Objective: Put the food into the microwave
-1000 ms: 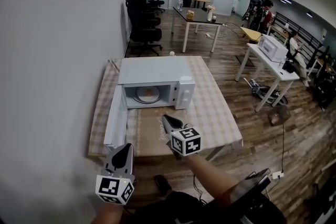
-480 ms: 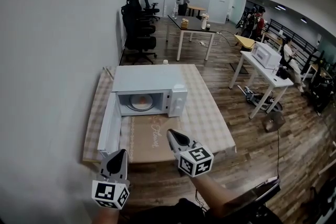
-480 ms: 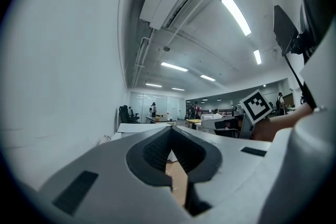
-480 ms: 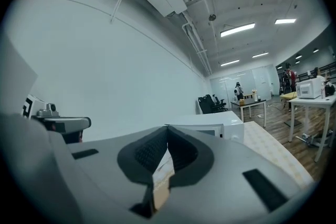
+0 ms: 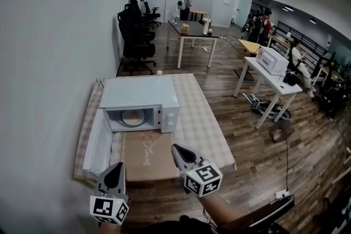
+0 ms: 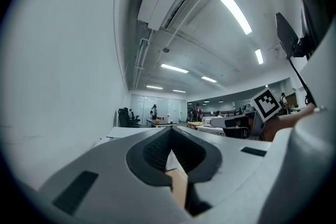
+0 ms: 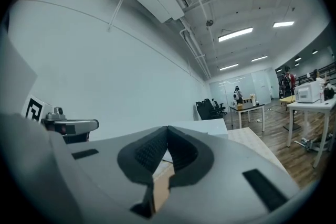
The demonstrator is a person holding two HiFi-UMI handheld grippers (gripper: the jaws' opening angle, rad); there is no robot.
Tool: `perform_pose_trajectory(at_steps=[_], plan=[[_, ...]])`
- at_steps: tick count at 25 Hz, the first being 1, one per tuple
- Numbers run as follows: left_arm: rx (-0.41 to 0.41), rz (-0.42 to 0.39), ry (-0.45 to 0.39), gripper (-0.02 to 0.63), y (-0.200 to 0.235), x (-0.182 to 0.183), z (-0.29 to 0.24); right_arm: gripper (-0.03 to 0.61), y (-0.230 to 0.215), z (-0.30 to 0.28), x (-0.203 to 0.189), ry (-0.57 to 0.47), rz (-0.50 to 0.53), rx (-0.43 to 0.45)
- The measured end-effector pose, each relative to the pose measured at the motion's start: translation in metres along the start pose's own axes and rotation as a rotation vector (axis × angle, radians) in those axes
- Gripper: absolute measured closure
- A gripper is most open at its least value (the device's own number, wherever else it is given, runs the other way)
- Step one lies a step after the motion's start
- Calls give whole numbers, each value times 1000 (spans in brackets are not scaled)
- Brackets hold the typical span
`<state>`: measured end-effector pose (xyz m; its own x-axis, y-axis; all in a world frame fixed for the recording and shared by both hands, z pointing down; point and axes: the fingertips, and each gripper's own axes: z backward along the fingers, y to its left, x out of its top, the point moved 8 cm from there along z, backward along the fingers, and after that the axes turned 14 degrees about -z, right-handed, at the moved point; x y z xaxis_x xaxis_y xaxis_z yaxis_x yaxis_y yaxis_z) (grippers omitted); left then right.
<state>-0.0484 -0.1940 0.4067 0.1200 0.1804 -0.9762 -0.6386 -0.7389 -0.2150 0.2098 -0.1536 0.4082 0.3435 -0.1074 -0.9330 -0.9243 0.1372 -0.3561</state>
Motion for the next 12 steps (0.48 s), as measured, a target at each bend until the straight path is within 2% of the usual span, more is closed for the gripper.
perform_pose_trajectory(at_steps=[3,12], plan=[[20,-16,7,606,-10,2,-8,571,-15,8,5,-1,15,-3],[49,7,28,606,-30,8,-19,571,-34,23,10,12,3,31]])
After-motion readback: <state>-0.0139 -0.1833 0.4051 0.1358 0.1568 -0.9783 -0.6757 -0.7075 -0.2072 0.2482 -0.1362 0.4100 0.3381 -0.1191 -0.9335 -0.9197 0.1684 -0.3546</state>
